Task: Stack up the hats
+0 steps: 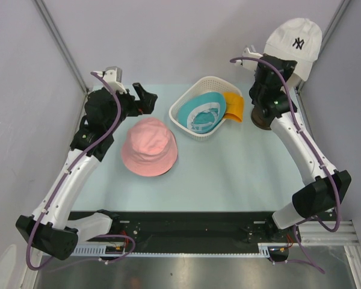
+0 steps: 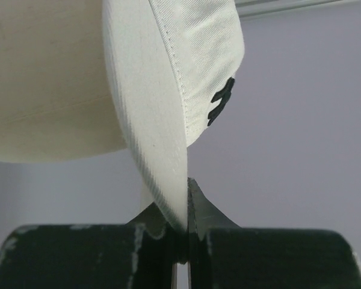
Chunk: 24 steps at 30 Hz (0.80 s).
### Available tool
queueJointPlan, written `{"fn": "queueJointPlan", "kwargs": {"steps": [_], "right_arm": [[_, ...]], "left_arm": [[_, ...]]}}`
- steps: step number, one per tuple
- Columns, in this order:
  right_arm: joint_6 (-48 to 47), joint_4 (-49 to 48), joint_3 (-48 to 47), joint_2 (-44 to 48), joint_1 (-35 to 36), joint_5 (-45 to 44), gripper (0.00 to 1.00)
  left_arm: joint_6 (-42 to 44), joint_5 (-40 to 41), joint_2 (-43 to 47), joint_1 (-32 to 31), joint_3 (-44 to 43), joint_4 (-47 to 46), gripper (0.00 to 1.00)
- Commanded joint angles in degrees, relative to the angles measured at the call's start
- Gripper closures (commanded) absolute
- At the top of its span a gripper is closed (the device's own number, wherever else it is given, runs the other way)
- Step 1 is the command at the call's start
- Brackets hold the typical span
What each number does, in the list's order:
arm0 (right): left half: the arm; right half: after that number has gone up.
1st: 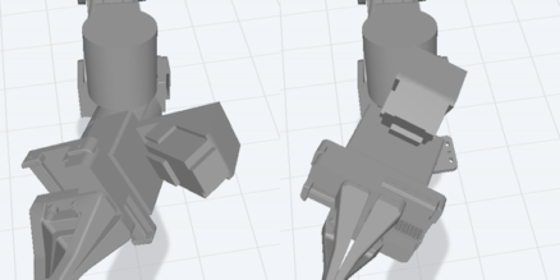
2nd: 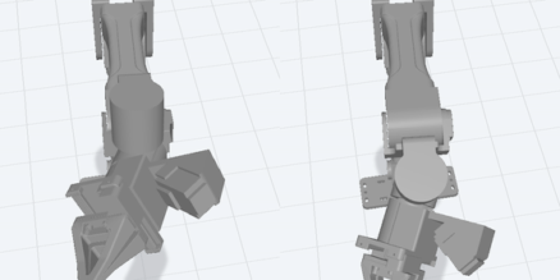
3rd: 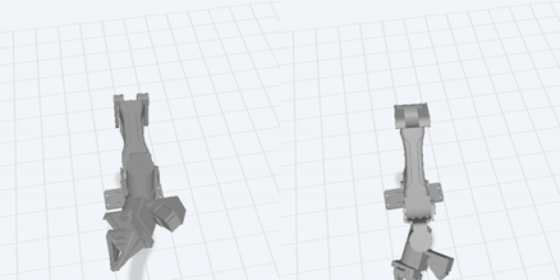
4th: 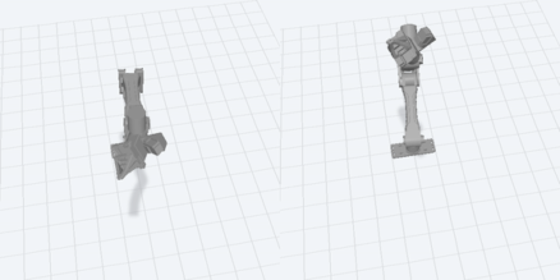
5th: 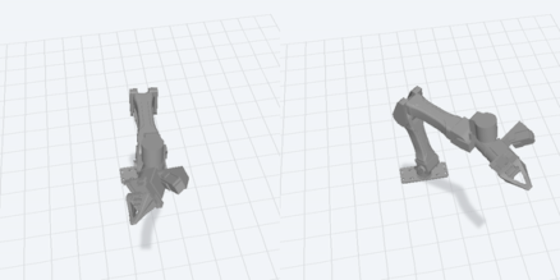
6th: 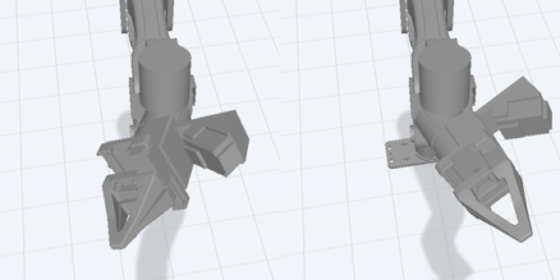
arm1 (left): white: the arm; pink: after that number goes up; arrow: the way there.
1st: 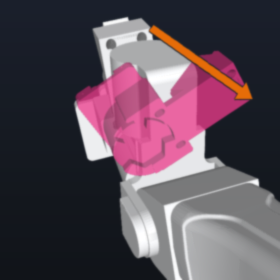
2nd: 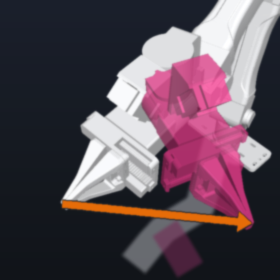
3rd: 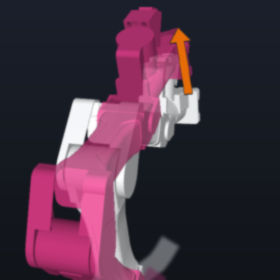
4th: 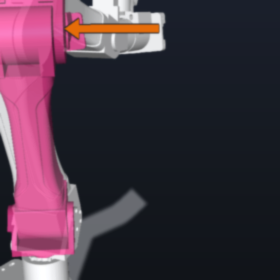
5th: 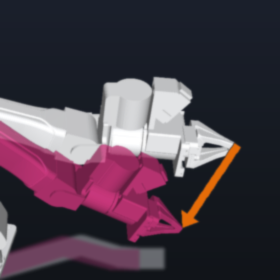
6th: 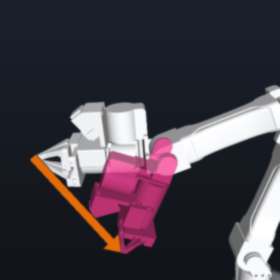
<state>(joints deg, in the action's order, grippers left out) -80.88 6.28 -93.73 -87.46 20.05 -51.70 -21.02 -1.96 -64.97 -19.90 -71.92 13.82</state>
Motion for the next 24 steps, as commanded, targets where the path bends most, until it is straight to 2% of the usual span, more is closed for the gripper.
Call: {"fn": "queueJointPlan", "kwargs": {"steps": [1, 15, 24], "right_arm": [[2.38, 9.17, 0.74, 3.87, 0.95, 0.9, 1.0], [11.18, 19.72, 6.55, 6.16, 1.74, 4.41, 1.0], [12.94, 22.28, 11.46, 7.3, 2.45, 7.58, 1.0]], "left_arm": [[-0.78, -0.59, 1.86, 0.48, 0.46, -1.96, 0.0], [-1.4, -0.86, 2.48, 0.56, 1.52, -1.96, 0.0], [-1.66, -0.94, 2.57, 0.74, 2.31, -2.31, 0.0]]}}
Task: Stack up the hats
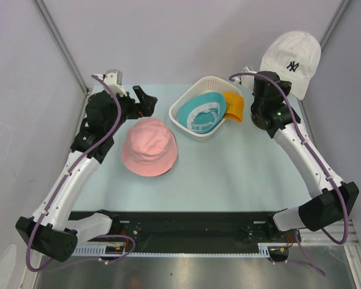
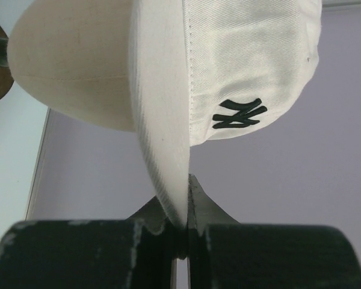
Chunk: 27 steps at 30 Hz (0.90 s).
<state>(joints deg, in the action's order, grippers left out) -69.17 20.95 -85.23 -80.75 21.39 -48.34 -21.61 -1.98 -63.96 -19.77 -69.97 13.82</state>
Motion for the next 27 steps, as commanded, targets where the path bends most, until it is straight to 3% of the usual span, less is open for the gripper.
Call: {"fn": "queueJointPlan", "kwargs": {"steps": [1, 15, 20, 21, 22, 24, 25, 27], "right_arm": [[1.23, 7.61, 3.4, 0.68, 1.11, 4.3, 1.0], [1.49, 2.08, 6.66, 0.33, -0.81, 4.83, 1.0], [2.9, -2.92, 4.55, -0.63, -1.96, 3.16, 0.91], [3.07, -3.63, 4.03, -0.55, -1.88, 2.99, 0.87], [3.07, -6.25, 4.11, -0.64, -1.79, 2.2, 0.72], [2.98, -8.2, 4.11, -0.2, -1.44, 1.84, 0.66], [3.42, -9.95, 4.2, 0.15, -0.91, 2.1, 0.54], [4.74, -10.75, 4.2, 1.03, -0.38, 2.63, 0.45]], "left_arm": [[-1.07, -1.1, 1.56, 0.61, 0.37, -2.4, 0.0], [-1.51, -1.54, 1.56, 0.79, 1.25, -3.1, 0.0], [-1.6, -1.36, 1.65, 0.87, 1.07, -3.01, 0.0], [-1.68, -1.36, 1.74, 0.87, 1.07, -3.01, 0.0], [-1.6, -1.45, 1.74, 0.87, 1.07, -2.93, 0.0], [-1.69, -1.36, 1.91, 0.96, 1.07, -2.84, 0.0], [-1.69, -1.27, 2.0, 0.96, 1.07, -2.75, 0.0], [-1.68, -1.19, 2.18, 0.96, 1.07, -2.4, 0.0]]}}
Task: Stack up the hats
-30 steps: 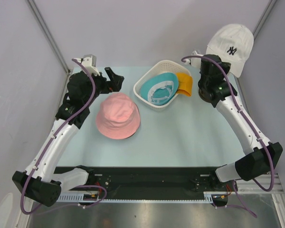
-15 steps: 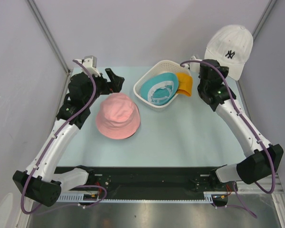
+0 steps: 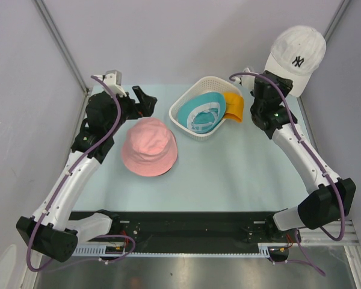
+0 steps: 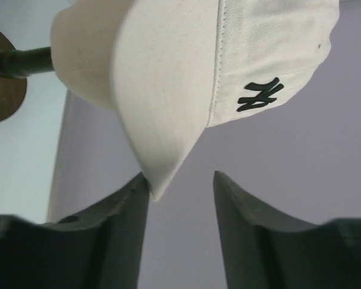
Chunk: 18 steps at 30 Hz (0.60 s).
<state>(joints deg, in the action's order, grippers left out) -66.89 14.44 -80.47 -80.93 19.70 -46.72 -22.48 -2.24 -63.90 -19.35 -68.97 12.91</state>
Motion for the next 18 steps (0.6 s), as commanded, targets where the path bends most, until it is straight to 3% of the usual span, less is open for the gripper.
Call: {"fn": "queueJointPlan", "kwargs": {"steps": [1, 7, 13, 15, 18], "right_arm": [[3.86, -4.07, -0.48, 1.64, 2.0, 1.45, 0.41], [10.19, -2.93, 2.15, 4.81, 6.57, 0.23, 0.22], [21.96, 2.95, 9.09, 9.99, 14.92, 1.28, 0.18], [29.33, 7.33, 10.15, 10.7, 18.5, 2.76, 0.16], [39.94, 10.95, 11.29, 11.32, 24.21, 5.66, 0.04]], "left_arm": [[-0.9, -0.84, 2.46, 0.55, 0.06, -1.39, 0.0], [-0.99, -0.22, 3.16, 0.63, 0.41, -0.43, 0.0], [-0.55, 1.71, 4.75, 0.63, 0.77, 1.42, 0.0], [-0.02, 2.06, 5.18, 0.72, 1.03, 2.21, 0.0], [0.24, 4.26, 5.97, 0.63, 1.38, 3.79, 0.0]]}}
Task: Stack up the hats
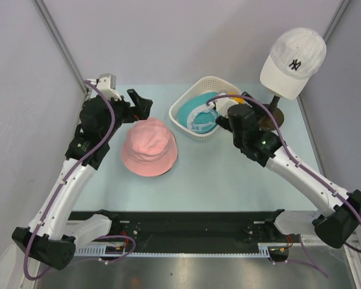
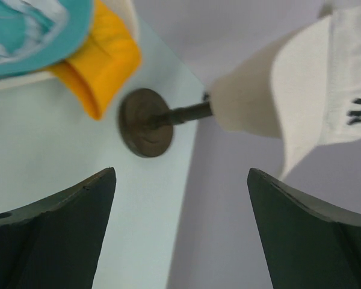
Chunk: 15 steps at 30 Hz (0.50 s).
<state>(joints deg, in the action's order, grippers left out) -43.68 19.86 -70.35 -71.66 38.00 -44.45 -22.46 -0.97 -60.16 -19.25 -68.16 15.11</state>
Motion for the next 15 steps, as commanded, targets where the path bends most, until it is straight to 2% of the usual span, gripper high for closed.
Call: {"fn": "queueJointPlan", "kwargs": {"steps": [1, 5, 6, 8, 12, 15], "right_arm": [[18.96, 5.72, 1.7, 2.14, 7.69, 4.01, 0.01], [31.35, 5.63, 2.14, 1.26, 13.23, 9.28, 0.0], [36.34, 5.11, 2.06, 1.17, 13.42, 13.73, 0.0], [39.88, 3.79, 2.23, 1.08, 13.15, 19.89, 0.0], [45.69, 1.68, 0.74, 0.12, 10.96, 26.68, 0.0], [50.08, 2.99, -1.72, -1.11, 6.14, 31.07, 0.0]], "left_arm": [[0.05, 3.26, 2.5, 0.52, 0.92, 2.02, 0.0], [-0.74, 4.57, 4.7, 0.52, 2.85, 4.39, 0.0], [-1.01, 4.92, 5.4, 0.52, 4.08, 4.75, 0.0], [-1.45, 6.33, 7.16, 0.52, 5.23, 6.06, 0.0], [-1.71, 8.97, 10.06, 0.52, 7.78, 9.31, 0.0], [-1.89, 10.02, 12.08, 0.52, 8.83, 11.07, 0.0]]}}
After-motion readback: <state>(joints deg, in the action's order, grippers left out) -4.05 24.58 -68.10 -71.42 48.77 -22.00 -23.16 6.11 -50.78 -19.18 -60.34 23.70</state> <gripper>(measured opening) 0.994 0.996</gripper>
